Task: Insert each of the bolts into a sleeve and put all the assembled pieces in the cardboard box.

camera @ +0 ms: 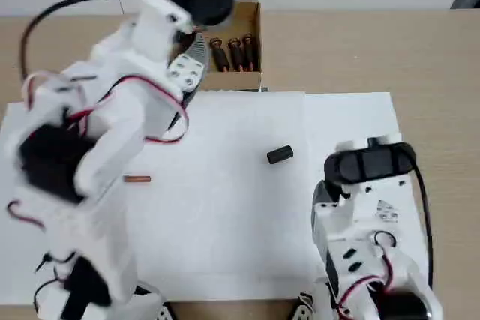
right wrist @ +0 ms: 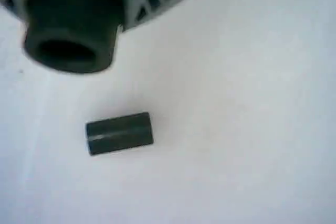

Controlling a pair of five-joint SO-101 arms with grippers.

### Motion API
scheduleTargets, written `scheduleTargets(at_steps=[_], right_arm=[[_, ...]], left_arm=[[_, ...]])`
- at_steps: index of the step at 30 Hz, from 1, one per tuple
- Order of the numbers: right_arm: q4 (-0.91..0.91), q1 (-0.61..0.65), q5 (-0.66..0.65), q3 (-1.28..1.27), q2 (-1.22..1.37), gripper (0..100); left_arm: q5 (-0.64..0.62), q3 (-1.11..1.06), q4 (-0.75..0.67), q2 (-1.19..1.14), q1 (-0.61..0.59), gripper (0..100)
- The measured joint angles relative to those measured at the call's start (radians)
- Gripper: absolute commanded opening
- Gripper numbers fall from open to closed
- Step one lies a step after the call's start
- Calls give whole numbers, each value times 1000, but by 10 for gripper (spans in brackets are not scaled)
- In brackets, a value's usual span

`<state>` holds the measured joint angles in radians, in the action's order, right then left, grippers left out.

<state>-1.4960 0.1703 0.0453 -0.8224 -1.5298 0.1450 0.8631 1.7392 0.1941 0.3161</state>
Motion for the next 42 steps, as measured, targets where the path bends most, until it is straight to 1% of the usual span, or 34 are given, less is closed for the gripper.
scheduleTargets(at_steps=[4,8,10,15,20,22,25,29,32,35,42], right_arm=[[0,55,0,-35,-29,2],[15,86,0,-78,-26,2],[51,87,0,-110,-28,2],[173,100,0,-193,-29,2],[265,184,0,-282,-28,2],[305,224,0,-321,-28,2],[374,262,0,-368,-28,2],[442,315,0,-410,-28,2],[471,364,0,-419,-28,2],[477,410,0,-419,-28,2],[477,525,0,-419,-28,2]], left_arm=[[-100,-158,0,143,0,5],[-184,-423,0,341,3,5],[-233,-572,-28,445,3,5],[-331,-942,-172,694,-51,5],[-422,-1264,-327,902,-78,5],[-468,-1373,-377,973,-78,5],[-572,-1513,-450,1069,-78,6],[-694,-1657,-542,1194,-78,6],[-732,-1748,-603,1283,-78,6],[-741,-1843,-640,1372,-78,7],[-743,-2035,-651,1606,-78,7]])
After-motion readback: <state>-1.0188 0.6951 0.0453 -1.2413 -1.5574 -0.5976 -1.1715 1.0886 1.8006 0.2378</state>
